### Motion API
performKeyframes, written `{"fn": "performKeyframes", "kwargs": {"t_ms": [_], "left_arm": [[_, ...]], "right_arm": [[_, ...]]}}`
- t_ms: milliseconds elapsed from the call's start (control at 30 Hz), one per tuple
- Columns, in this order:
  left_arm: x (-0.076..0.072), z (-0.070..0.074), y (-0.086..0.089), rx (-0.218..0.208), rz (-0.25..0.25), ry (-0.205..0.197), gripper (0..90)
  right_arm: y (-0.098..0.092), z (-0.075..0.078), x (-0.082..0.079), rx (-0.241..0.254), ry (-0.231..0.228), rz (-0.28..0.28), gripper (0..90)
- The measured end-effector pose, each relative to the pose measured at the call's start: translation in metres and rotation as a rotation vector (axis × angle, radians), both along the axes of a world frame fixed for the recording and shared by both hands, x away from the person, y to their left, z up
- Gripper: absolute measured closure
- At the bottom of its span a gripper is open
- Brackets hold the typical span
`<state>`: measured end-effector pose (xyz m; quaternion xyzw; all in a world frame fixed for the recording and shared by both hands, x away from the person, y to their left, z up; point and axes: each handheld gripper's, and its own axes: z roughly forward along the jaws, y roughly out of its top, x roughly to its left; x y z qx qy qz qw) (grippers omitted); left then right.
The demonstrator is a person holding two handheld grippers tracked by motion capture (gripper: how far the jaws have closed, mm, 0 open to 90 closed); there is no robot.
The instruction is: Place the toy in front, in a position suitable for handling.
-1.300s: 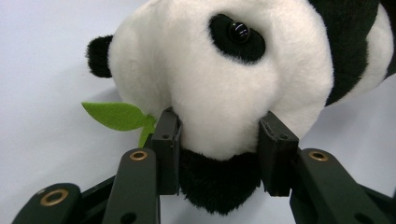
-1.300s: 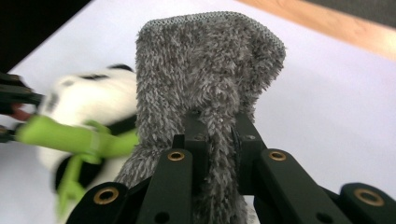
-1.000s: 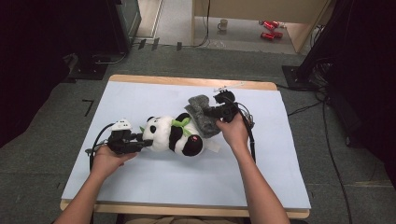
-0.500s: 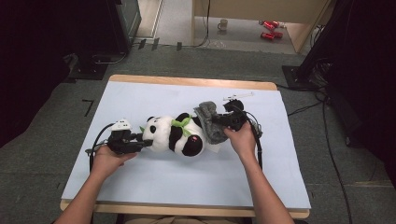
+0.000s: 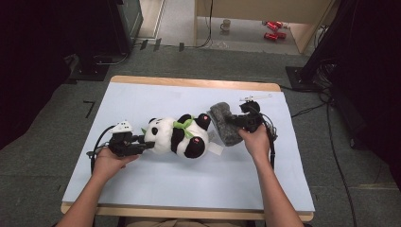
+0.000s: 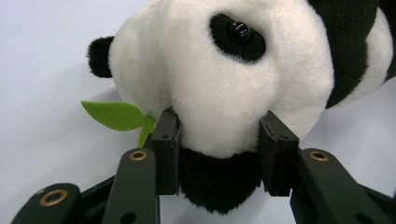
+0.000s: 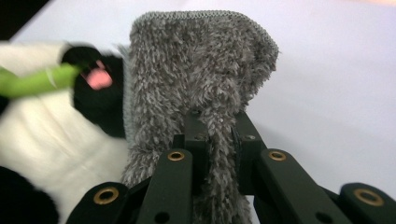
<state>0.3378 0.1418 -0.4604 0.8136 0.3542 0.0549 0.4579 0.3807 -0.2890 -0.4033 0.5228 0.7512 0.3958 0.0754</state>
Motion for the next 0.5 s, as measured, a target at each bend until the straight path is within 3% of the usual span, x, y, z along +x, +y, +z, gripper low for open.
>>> {"fn": "performKeyframes", "kwargs": {"t_ms": [200, 500], "left_arm": [[-0.003, 0.000, -0.001, 0.007, 0.007, -0.014, 57.4], [-0.007, -0.001, -0.003, 0.007, 0.031, -0.028, 57.2]], "right_arm": [[0.004, 0.028, -0.002, 0.049, -0.079, 0.008, 81.1], [0.045, 0.034, 0.007, 0.048, -0.098, 0.102, 80.7]]}}
